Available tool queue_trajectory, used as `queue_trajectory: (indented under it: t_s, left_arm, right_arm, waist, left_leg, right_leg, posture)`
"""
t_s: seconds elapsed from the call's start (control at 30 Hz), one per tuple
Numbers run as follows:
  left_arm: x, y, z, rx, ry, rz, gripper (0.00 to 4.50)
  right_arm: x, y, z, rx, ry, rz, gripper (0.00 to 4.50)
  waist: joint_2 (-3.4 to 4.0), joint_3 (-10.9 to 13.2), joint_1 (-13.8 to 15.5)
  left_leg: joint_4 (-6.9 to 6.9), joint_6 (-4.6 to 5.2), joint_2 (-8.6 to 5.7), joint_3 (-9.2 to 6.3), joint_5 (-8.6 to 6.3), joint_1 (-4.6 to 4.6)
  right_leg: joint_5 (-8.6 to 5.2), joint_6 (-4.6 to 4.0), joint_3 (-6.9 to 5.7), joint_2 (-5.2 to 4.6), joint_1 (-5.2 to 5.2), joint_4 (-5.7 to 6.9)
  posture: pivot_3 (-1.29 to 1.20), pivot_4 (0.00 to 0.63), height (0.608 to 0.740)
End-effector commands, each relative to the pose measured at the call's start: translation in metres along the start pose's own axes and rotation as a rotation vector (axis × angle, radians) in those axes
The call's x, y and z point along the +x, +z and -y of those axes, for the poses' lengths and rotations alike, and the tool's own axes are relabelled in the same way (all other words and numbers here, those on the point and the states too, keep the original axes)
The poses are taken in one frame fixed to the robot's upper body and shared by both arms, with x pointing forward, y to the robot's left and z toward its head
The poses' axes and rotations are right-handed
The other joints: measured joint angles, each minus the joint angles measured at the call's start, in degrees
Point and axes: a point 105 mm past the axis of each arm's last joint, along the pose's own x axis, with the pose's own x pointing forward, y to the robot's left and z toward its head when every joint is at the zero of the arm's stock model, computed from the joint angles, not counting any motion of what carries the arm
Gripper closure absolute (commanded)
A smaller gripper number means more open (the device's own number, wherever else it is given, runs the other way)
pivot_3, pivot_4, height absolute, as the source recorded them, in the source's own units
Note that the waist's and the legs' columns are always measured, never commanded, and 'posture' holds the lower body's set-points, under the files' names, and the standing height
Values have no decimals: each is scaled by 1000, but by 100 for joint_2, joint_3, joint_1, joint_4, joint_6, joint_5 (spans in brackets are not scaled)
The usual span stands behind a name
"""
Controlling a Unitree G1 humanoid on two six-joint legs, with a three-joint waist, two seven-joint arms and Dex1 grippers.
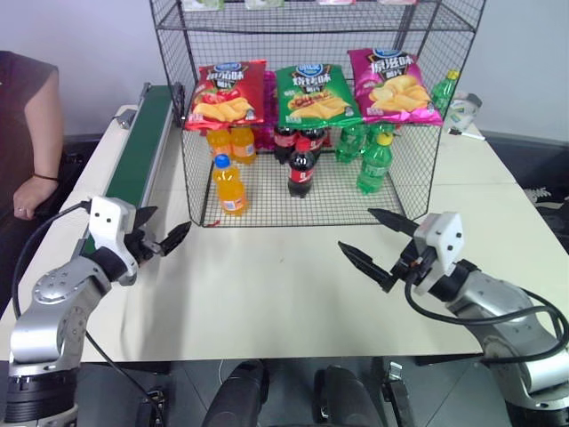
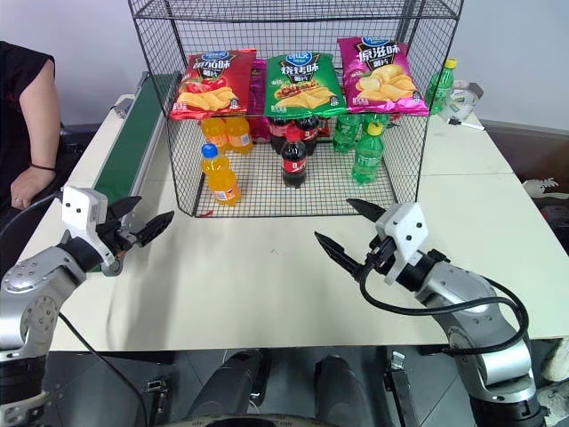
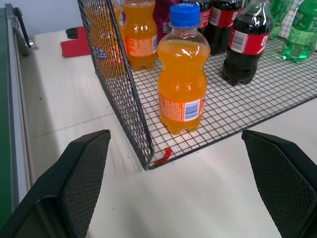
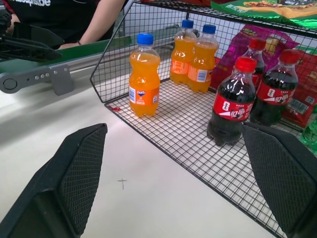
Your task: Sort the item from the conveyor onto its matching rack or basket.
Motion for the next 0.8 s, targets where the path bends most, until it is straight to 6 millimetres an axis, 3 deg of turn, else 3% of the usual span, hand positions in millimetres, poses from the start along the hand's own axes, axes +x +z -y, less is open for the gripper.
queue_trajectory:
  t_s: [0.03, 0.8]
  left_arm:
    - [-7, 9, -6, 48, 28, 26, 53]
    - [-2, 11, -13, 56, 104, 86, 53]
  right_arm:
    - [-5, 8, 1, -42, -6, 21, 0]
    - [-6, 4, 7, -67, -19, 13, 0]
  waist:
    - [0, 0, 0]
    - [0, 0, 1]
  left_leg:
    - [0, 0, 0, 0, 0, 0]
    - [-1, 0, 1, 0, 0, 0]
  right_leg:
    - [0, 0, 0, 0, 0, 0]
    - [0, 0, 0, 1, -1, -4]
  posture:
    - [0, 150, 740]
    - [0, 150, 740]
